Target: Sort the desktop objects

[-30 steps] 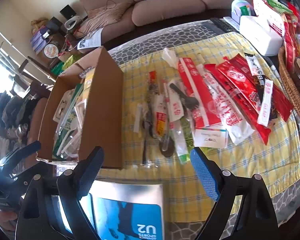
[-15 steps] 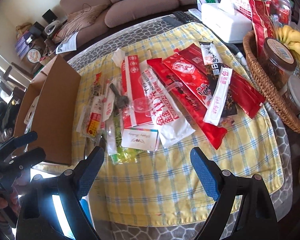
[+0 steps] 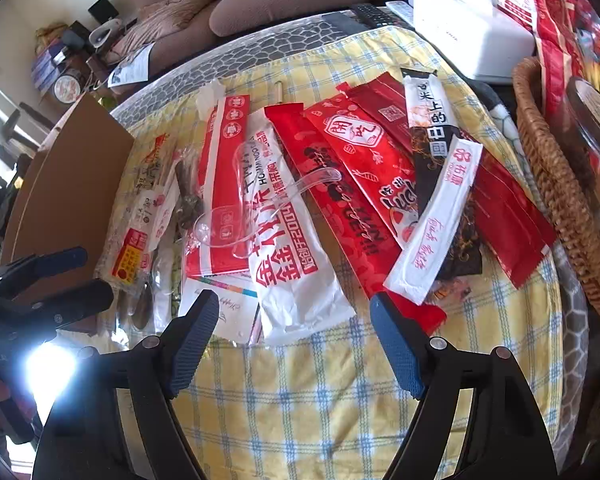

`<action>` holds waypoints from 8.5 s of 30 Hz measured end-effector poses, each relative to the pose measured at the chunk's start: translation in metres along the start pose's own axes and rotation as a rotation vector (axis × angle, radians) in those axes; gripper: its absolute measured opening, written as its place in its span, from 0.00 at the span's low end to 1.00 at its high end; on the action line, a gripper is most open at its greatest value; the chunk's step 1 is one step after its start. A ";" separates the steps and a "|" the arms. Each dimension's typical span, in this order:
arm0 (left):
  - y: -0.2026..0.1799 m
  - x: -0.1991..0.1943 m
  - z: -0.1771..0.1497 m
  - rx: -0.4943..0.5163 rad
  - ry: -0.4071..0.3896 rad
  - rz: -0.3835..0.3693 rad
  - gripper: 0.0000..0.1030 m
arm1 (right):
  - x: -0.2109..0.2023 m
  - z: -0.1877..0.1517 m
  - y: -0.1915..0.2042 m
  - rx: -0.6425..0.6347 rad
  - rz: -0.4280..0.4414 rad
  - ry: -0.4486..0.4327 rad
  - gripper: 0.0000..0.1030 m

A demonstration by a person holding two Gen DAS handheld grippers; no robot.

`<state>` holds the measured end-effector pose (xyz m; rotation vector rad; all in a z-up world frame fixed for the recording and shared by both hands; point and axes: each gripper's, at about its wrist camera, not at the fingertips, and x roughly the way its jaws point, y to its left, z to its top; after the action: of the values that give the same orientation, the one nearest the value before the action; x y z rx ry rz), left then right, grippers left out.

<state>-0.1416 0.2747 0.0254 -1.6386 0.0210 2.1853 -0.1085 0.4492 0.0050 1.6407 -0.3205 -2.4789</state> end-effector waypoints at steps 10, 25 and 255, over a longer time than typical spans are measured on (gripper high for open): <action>0.008 0.019 0.030 -0.040 -0.004 -0.020 0.98 | 0.059 0.024 0.014 -0.164 -0.064 0.058 0.72; -0.013 0.039 0.076 -0.048 -0.003 -0.029 0.93 | 0.032 0.038 -0.039 0.199 0.203 -0.023 0.61; 0.212 -0.098 -0.213 -0.171 -0.323 0.323 1.00 | 0.037 -0.134 0.279 -0.207 -0.185 -0.244 1.00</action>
<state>0.0065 -0.0039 0.0016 -1.4260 0.0070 2.7458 0.0024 0.1587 -0.0062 1.3462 0.0643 -2.7453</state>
